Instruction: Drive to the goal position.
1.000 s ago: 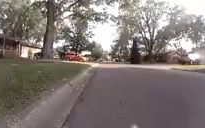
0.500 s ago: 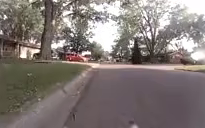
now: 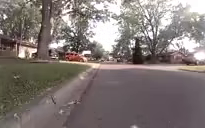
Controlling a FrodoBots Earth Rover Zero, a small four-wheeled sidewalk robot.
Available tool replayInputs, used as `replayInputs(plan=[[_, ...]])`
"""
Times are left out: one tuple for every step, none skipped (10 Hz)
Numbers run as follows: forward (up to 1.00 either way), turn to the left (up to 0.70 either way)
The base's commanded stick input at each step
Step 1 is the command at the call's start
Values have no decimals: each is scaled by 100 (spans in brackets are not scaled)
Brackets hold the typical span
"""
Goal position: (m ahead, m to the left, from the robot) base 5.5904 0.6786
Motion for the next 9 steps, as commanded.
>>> replayInputs(plan=[[100, 0], [100, 0], [100, 0], [100, 0], [100, 0], [100, 0], [100, 0], [100, 0], [100, 0]])
